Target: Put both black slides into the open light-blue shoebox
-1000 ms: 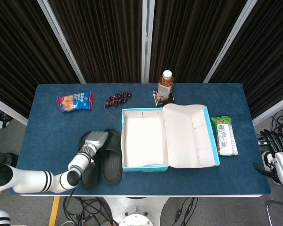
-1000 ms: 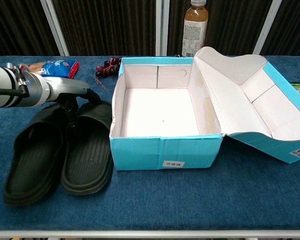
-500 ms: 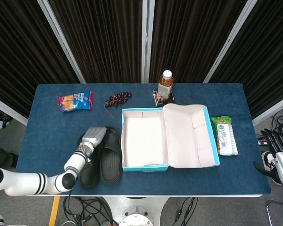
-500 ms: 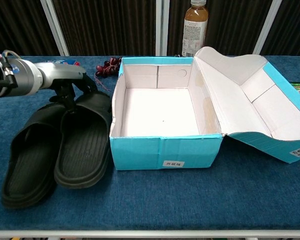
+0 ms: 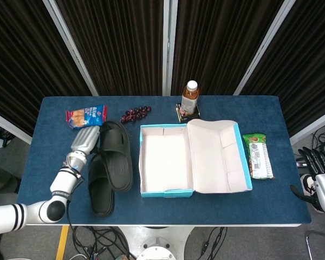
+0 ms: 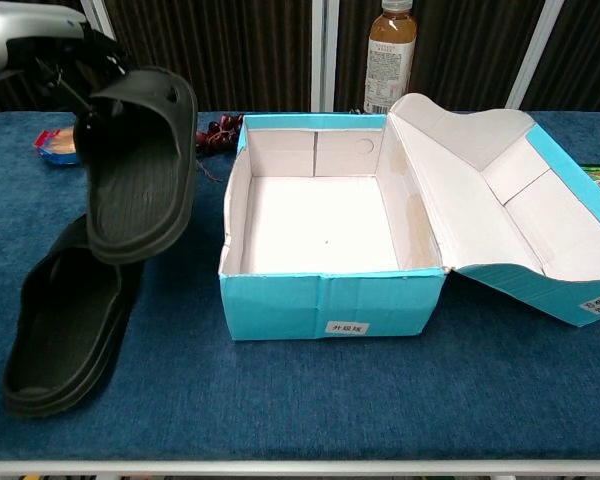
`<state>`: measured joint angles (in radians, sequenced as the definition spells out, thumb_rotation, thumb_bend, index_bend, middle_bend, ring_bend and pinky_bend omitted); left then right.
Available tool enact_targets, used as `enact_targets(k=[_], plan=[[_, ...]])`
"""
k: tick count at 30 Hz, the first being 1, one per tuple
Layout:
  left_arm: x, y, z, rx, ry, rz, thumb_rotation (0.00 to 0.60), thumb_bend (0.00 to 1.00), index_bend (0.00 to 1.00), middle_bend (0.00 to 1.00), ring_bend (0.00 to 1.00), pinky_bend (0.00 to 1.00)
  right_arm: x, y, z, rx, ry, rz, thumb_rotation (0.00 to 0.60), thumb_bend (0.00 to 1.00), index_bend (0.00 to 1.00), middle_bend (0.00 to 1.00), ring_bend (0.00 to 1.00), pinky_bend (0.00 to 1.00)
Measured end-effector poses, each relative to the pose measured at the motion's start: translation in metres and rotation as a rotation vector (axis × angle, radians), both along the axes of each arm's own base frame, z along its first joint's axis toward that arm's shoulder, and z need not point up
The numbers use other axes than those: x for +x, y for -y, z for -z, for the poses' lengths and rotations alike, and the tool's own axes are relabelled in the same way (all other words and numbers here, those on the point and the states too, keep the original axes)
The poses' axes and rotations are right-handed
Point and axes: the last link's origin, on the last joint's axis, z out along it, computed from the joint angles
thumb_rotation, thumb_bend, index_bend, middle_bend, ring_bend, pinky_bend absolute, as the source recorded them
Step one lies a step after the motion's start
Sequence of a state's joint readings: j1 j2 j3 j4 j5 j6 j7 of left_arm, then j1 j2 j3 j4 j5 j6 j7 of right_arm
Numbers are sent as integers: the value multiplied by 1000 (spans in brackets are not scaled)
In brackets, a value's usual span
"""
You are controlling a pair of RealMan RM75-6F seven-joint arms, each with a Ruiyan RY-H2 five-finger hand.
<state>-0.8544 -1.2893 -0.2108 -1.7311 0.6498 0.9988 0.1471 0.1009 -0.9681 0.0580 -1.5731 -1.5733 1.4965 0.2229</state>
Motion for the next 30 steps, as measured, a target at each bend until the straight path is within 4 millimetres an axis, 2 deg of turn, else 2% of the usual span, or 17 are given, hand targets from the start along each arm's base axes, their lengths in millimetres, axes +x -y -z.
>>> enact_targets(k=[5,10,21,27,30], plan=[[12,-9,-5,35,233,22,600,160,430,407,765,785,4,1,1,5,-9,-1,600,121,0,51,0,0],[35,-22,10,24,454,115,600,158,424,407,734,739,7,0,-1,7,-26,2,600,121,0,51,0,0],[78,-48,84,-25,479,264,600,131,412,407,699,673,6,1,-4,5,-37,30,600,122,0,51,0,0],[93,-52,112,-23,475,292,600,130,412,408,696,664,6,5,-4,9,-37,36,600,121,0,50,0,0],[96,-51,124,-18,475,297,600,130,412,409,696,613,6,6,-3,13,-38,40,600,121,0,51,0,0]])
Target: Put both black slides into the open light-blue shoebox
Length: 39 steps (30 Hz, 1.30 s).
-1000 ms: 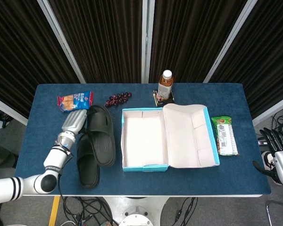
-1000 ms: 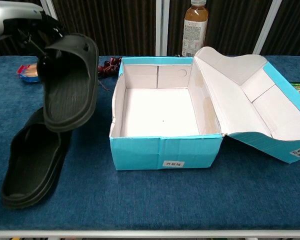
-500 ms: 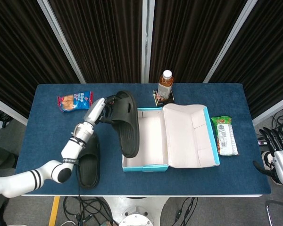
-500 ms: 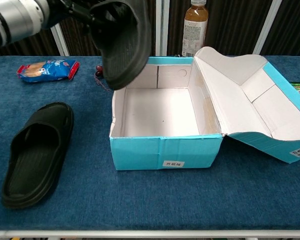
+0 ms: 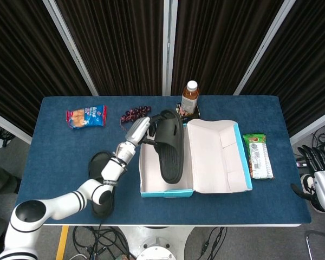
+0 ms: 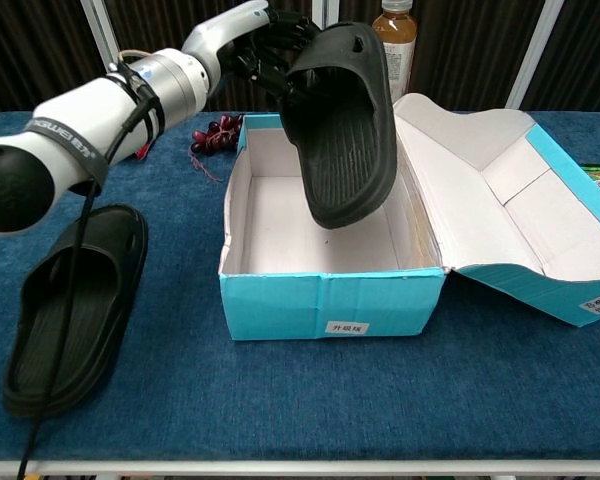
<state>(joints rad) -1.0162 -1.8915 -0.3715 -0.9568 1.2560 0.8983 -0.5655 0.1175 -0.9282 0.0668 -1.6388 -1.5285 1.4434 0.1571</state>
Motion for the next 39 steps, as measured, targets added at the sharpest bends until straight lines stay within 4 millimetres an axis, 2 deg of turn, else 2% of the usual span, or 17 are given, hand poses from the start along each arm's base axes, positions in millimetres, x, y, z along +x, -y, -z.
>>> enact_targets(k=[13,18,25,32,34,35,37,38,39], plan=[[0,13,45,-26,28,-26,600,128,411,412,693,496,-1,2,-1,-1,0,9,600,122,0,51,0,0],[-1,17,58,-41,7,-30,600,125,409,413,693,486,-1,3,-2,0,-3,11,600,121,0,51,0,0],[-4,18,68,-89,-36,-50,600,116,383,412,693,440,0,2,-2,-4,-2,13,600,122,0,51,0,0],[-1,15,69,-108,-72,-80,600,113,368,393,684,438,-1,0,-3,-8,1,13,600,122,0,51,0,0],[-1,15,70,-117,-87,-88,600,113,332,350,641,428,-1,0,-3,-9,1,13,600,122,0,51,0,0],[-1,15,70,-119,-95,-88,600,114,294,309,581,421,-1,0,-3,-10,1,12,600,121,0,51,0,0],[0,15,70,-118,-115,-83,600,110,215,230,419,413,-1,-1,-4,-10,1,13,600,121,0,51,0,0],[0,16,70,-115,-126,-79,600,104,162,175,274,402,-2,-1,-4,-10,1,12,600,122,0,51,0,0],[1,16,70,-112,-135,-75,600,100,138,146,202,392,-2,-1,-4,-9,1,12,600,122,0,51,0,0]])
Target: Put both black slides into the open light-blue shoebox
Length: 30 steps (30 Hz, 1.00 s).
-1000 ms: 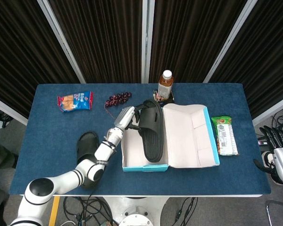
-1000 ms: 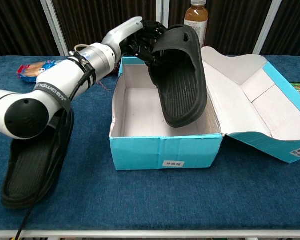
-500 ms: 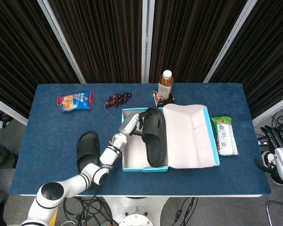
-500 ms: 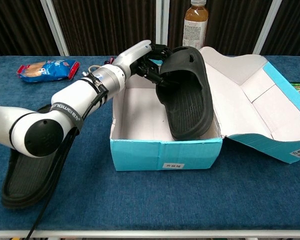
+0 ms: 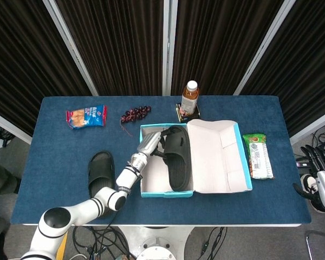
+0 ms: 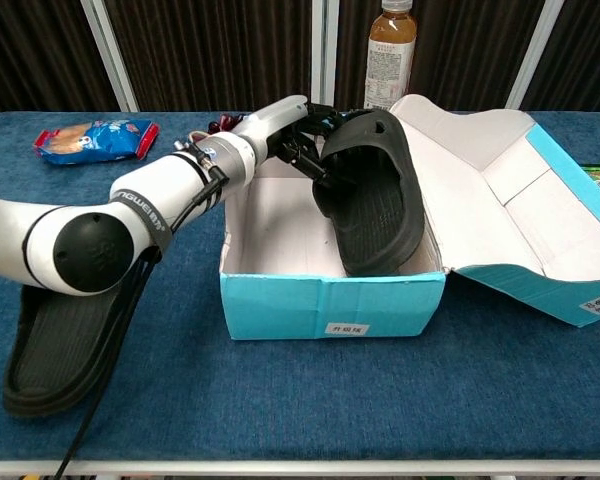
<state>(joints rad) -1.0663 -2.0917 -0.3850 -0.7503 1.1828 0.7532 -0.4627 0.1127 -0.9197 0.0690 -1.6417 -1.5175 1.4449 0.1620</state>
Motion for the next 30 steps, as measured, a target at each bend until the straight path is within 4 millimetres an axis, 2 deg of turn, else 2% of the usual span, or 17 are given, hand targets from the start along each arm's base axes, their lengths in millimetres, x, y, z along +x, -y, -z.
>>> enact_targets(k=[2,5,9,17,25,27,30], plan=[[0,0,-1,12,-16,9,600,95,102,79,62,347,0,0,0,2,2,-3,600,122,0,51,0,0],[1,1,-4,44,-47,31,600,95,88,45,5,266,0,-1,-1,0,2,-4,600,123,0,51,0,0],[2,2,-9,76,-109,73,600,94,65,27,0,188,0,-2,-1,-1,2,-6,600,123,0,51,0,0],[5,2,-30,116,-248,170,600,95,55,0,0,151,1,-4,-2,-1,5,-14,600,124,0,51,0,0],[16,12,-75,85,-333,283,600,98,60,0,0,142,2,-4,-2,0,4,-20,600,124,0,51,0,0],[20,16,-90,71,-361,332,600,119,74,0,0,139,2,-4,-2,0,3,-21,600,124,0,51,0,0],[29,25,-109,53,-423,424,600,209,101,12,0,135,3,-4,-1,2,3,-21,600,124,0,51,0,0]])
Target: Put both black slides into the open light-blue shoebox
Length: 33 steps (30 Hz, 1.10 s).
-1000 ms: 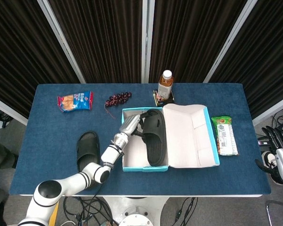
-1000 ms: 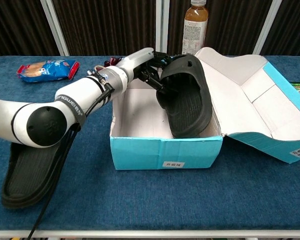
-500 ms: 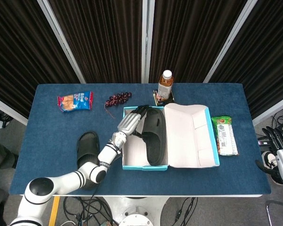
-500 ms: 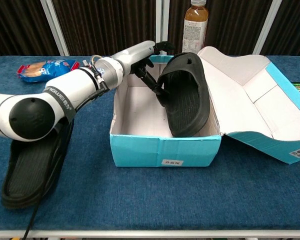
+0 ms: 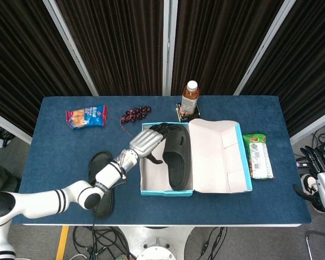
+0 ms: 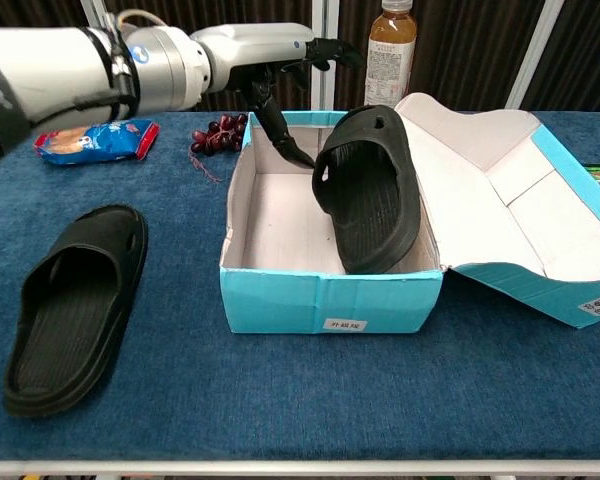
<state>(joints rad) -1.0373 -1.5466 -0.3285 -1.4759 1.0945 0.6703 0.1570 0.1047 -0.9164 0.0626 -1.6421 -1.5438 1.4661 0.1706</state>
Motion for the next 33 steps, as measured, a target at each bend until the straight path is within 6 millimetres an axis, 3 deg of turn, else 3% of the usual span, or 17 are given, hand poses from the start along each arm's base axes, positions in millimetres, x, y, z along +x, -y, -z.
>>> enact_targets(k=[4,12,20,33], plan=[[17,9,-10,-37,-98,128,600,289,131,51,0,125,1,0,0,-4,0,-3,600,124,0,51,0,0],[45,22,5,-111,-193,264,600,312,150,61,0,121,-1,-2,-1,-7,0,6,600,124,0,51,0,0],[42,21,16,-76,-278,312,600,312,152,71,0,119,-2,-1,-1,-6,3,7,600,123,0,51,0,0],[21,19,23,-33,-411,256,600,312,153,108,0,119,-1,-1,0,-2,3,5,600,125,0,51,0,0]])
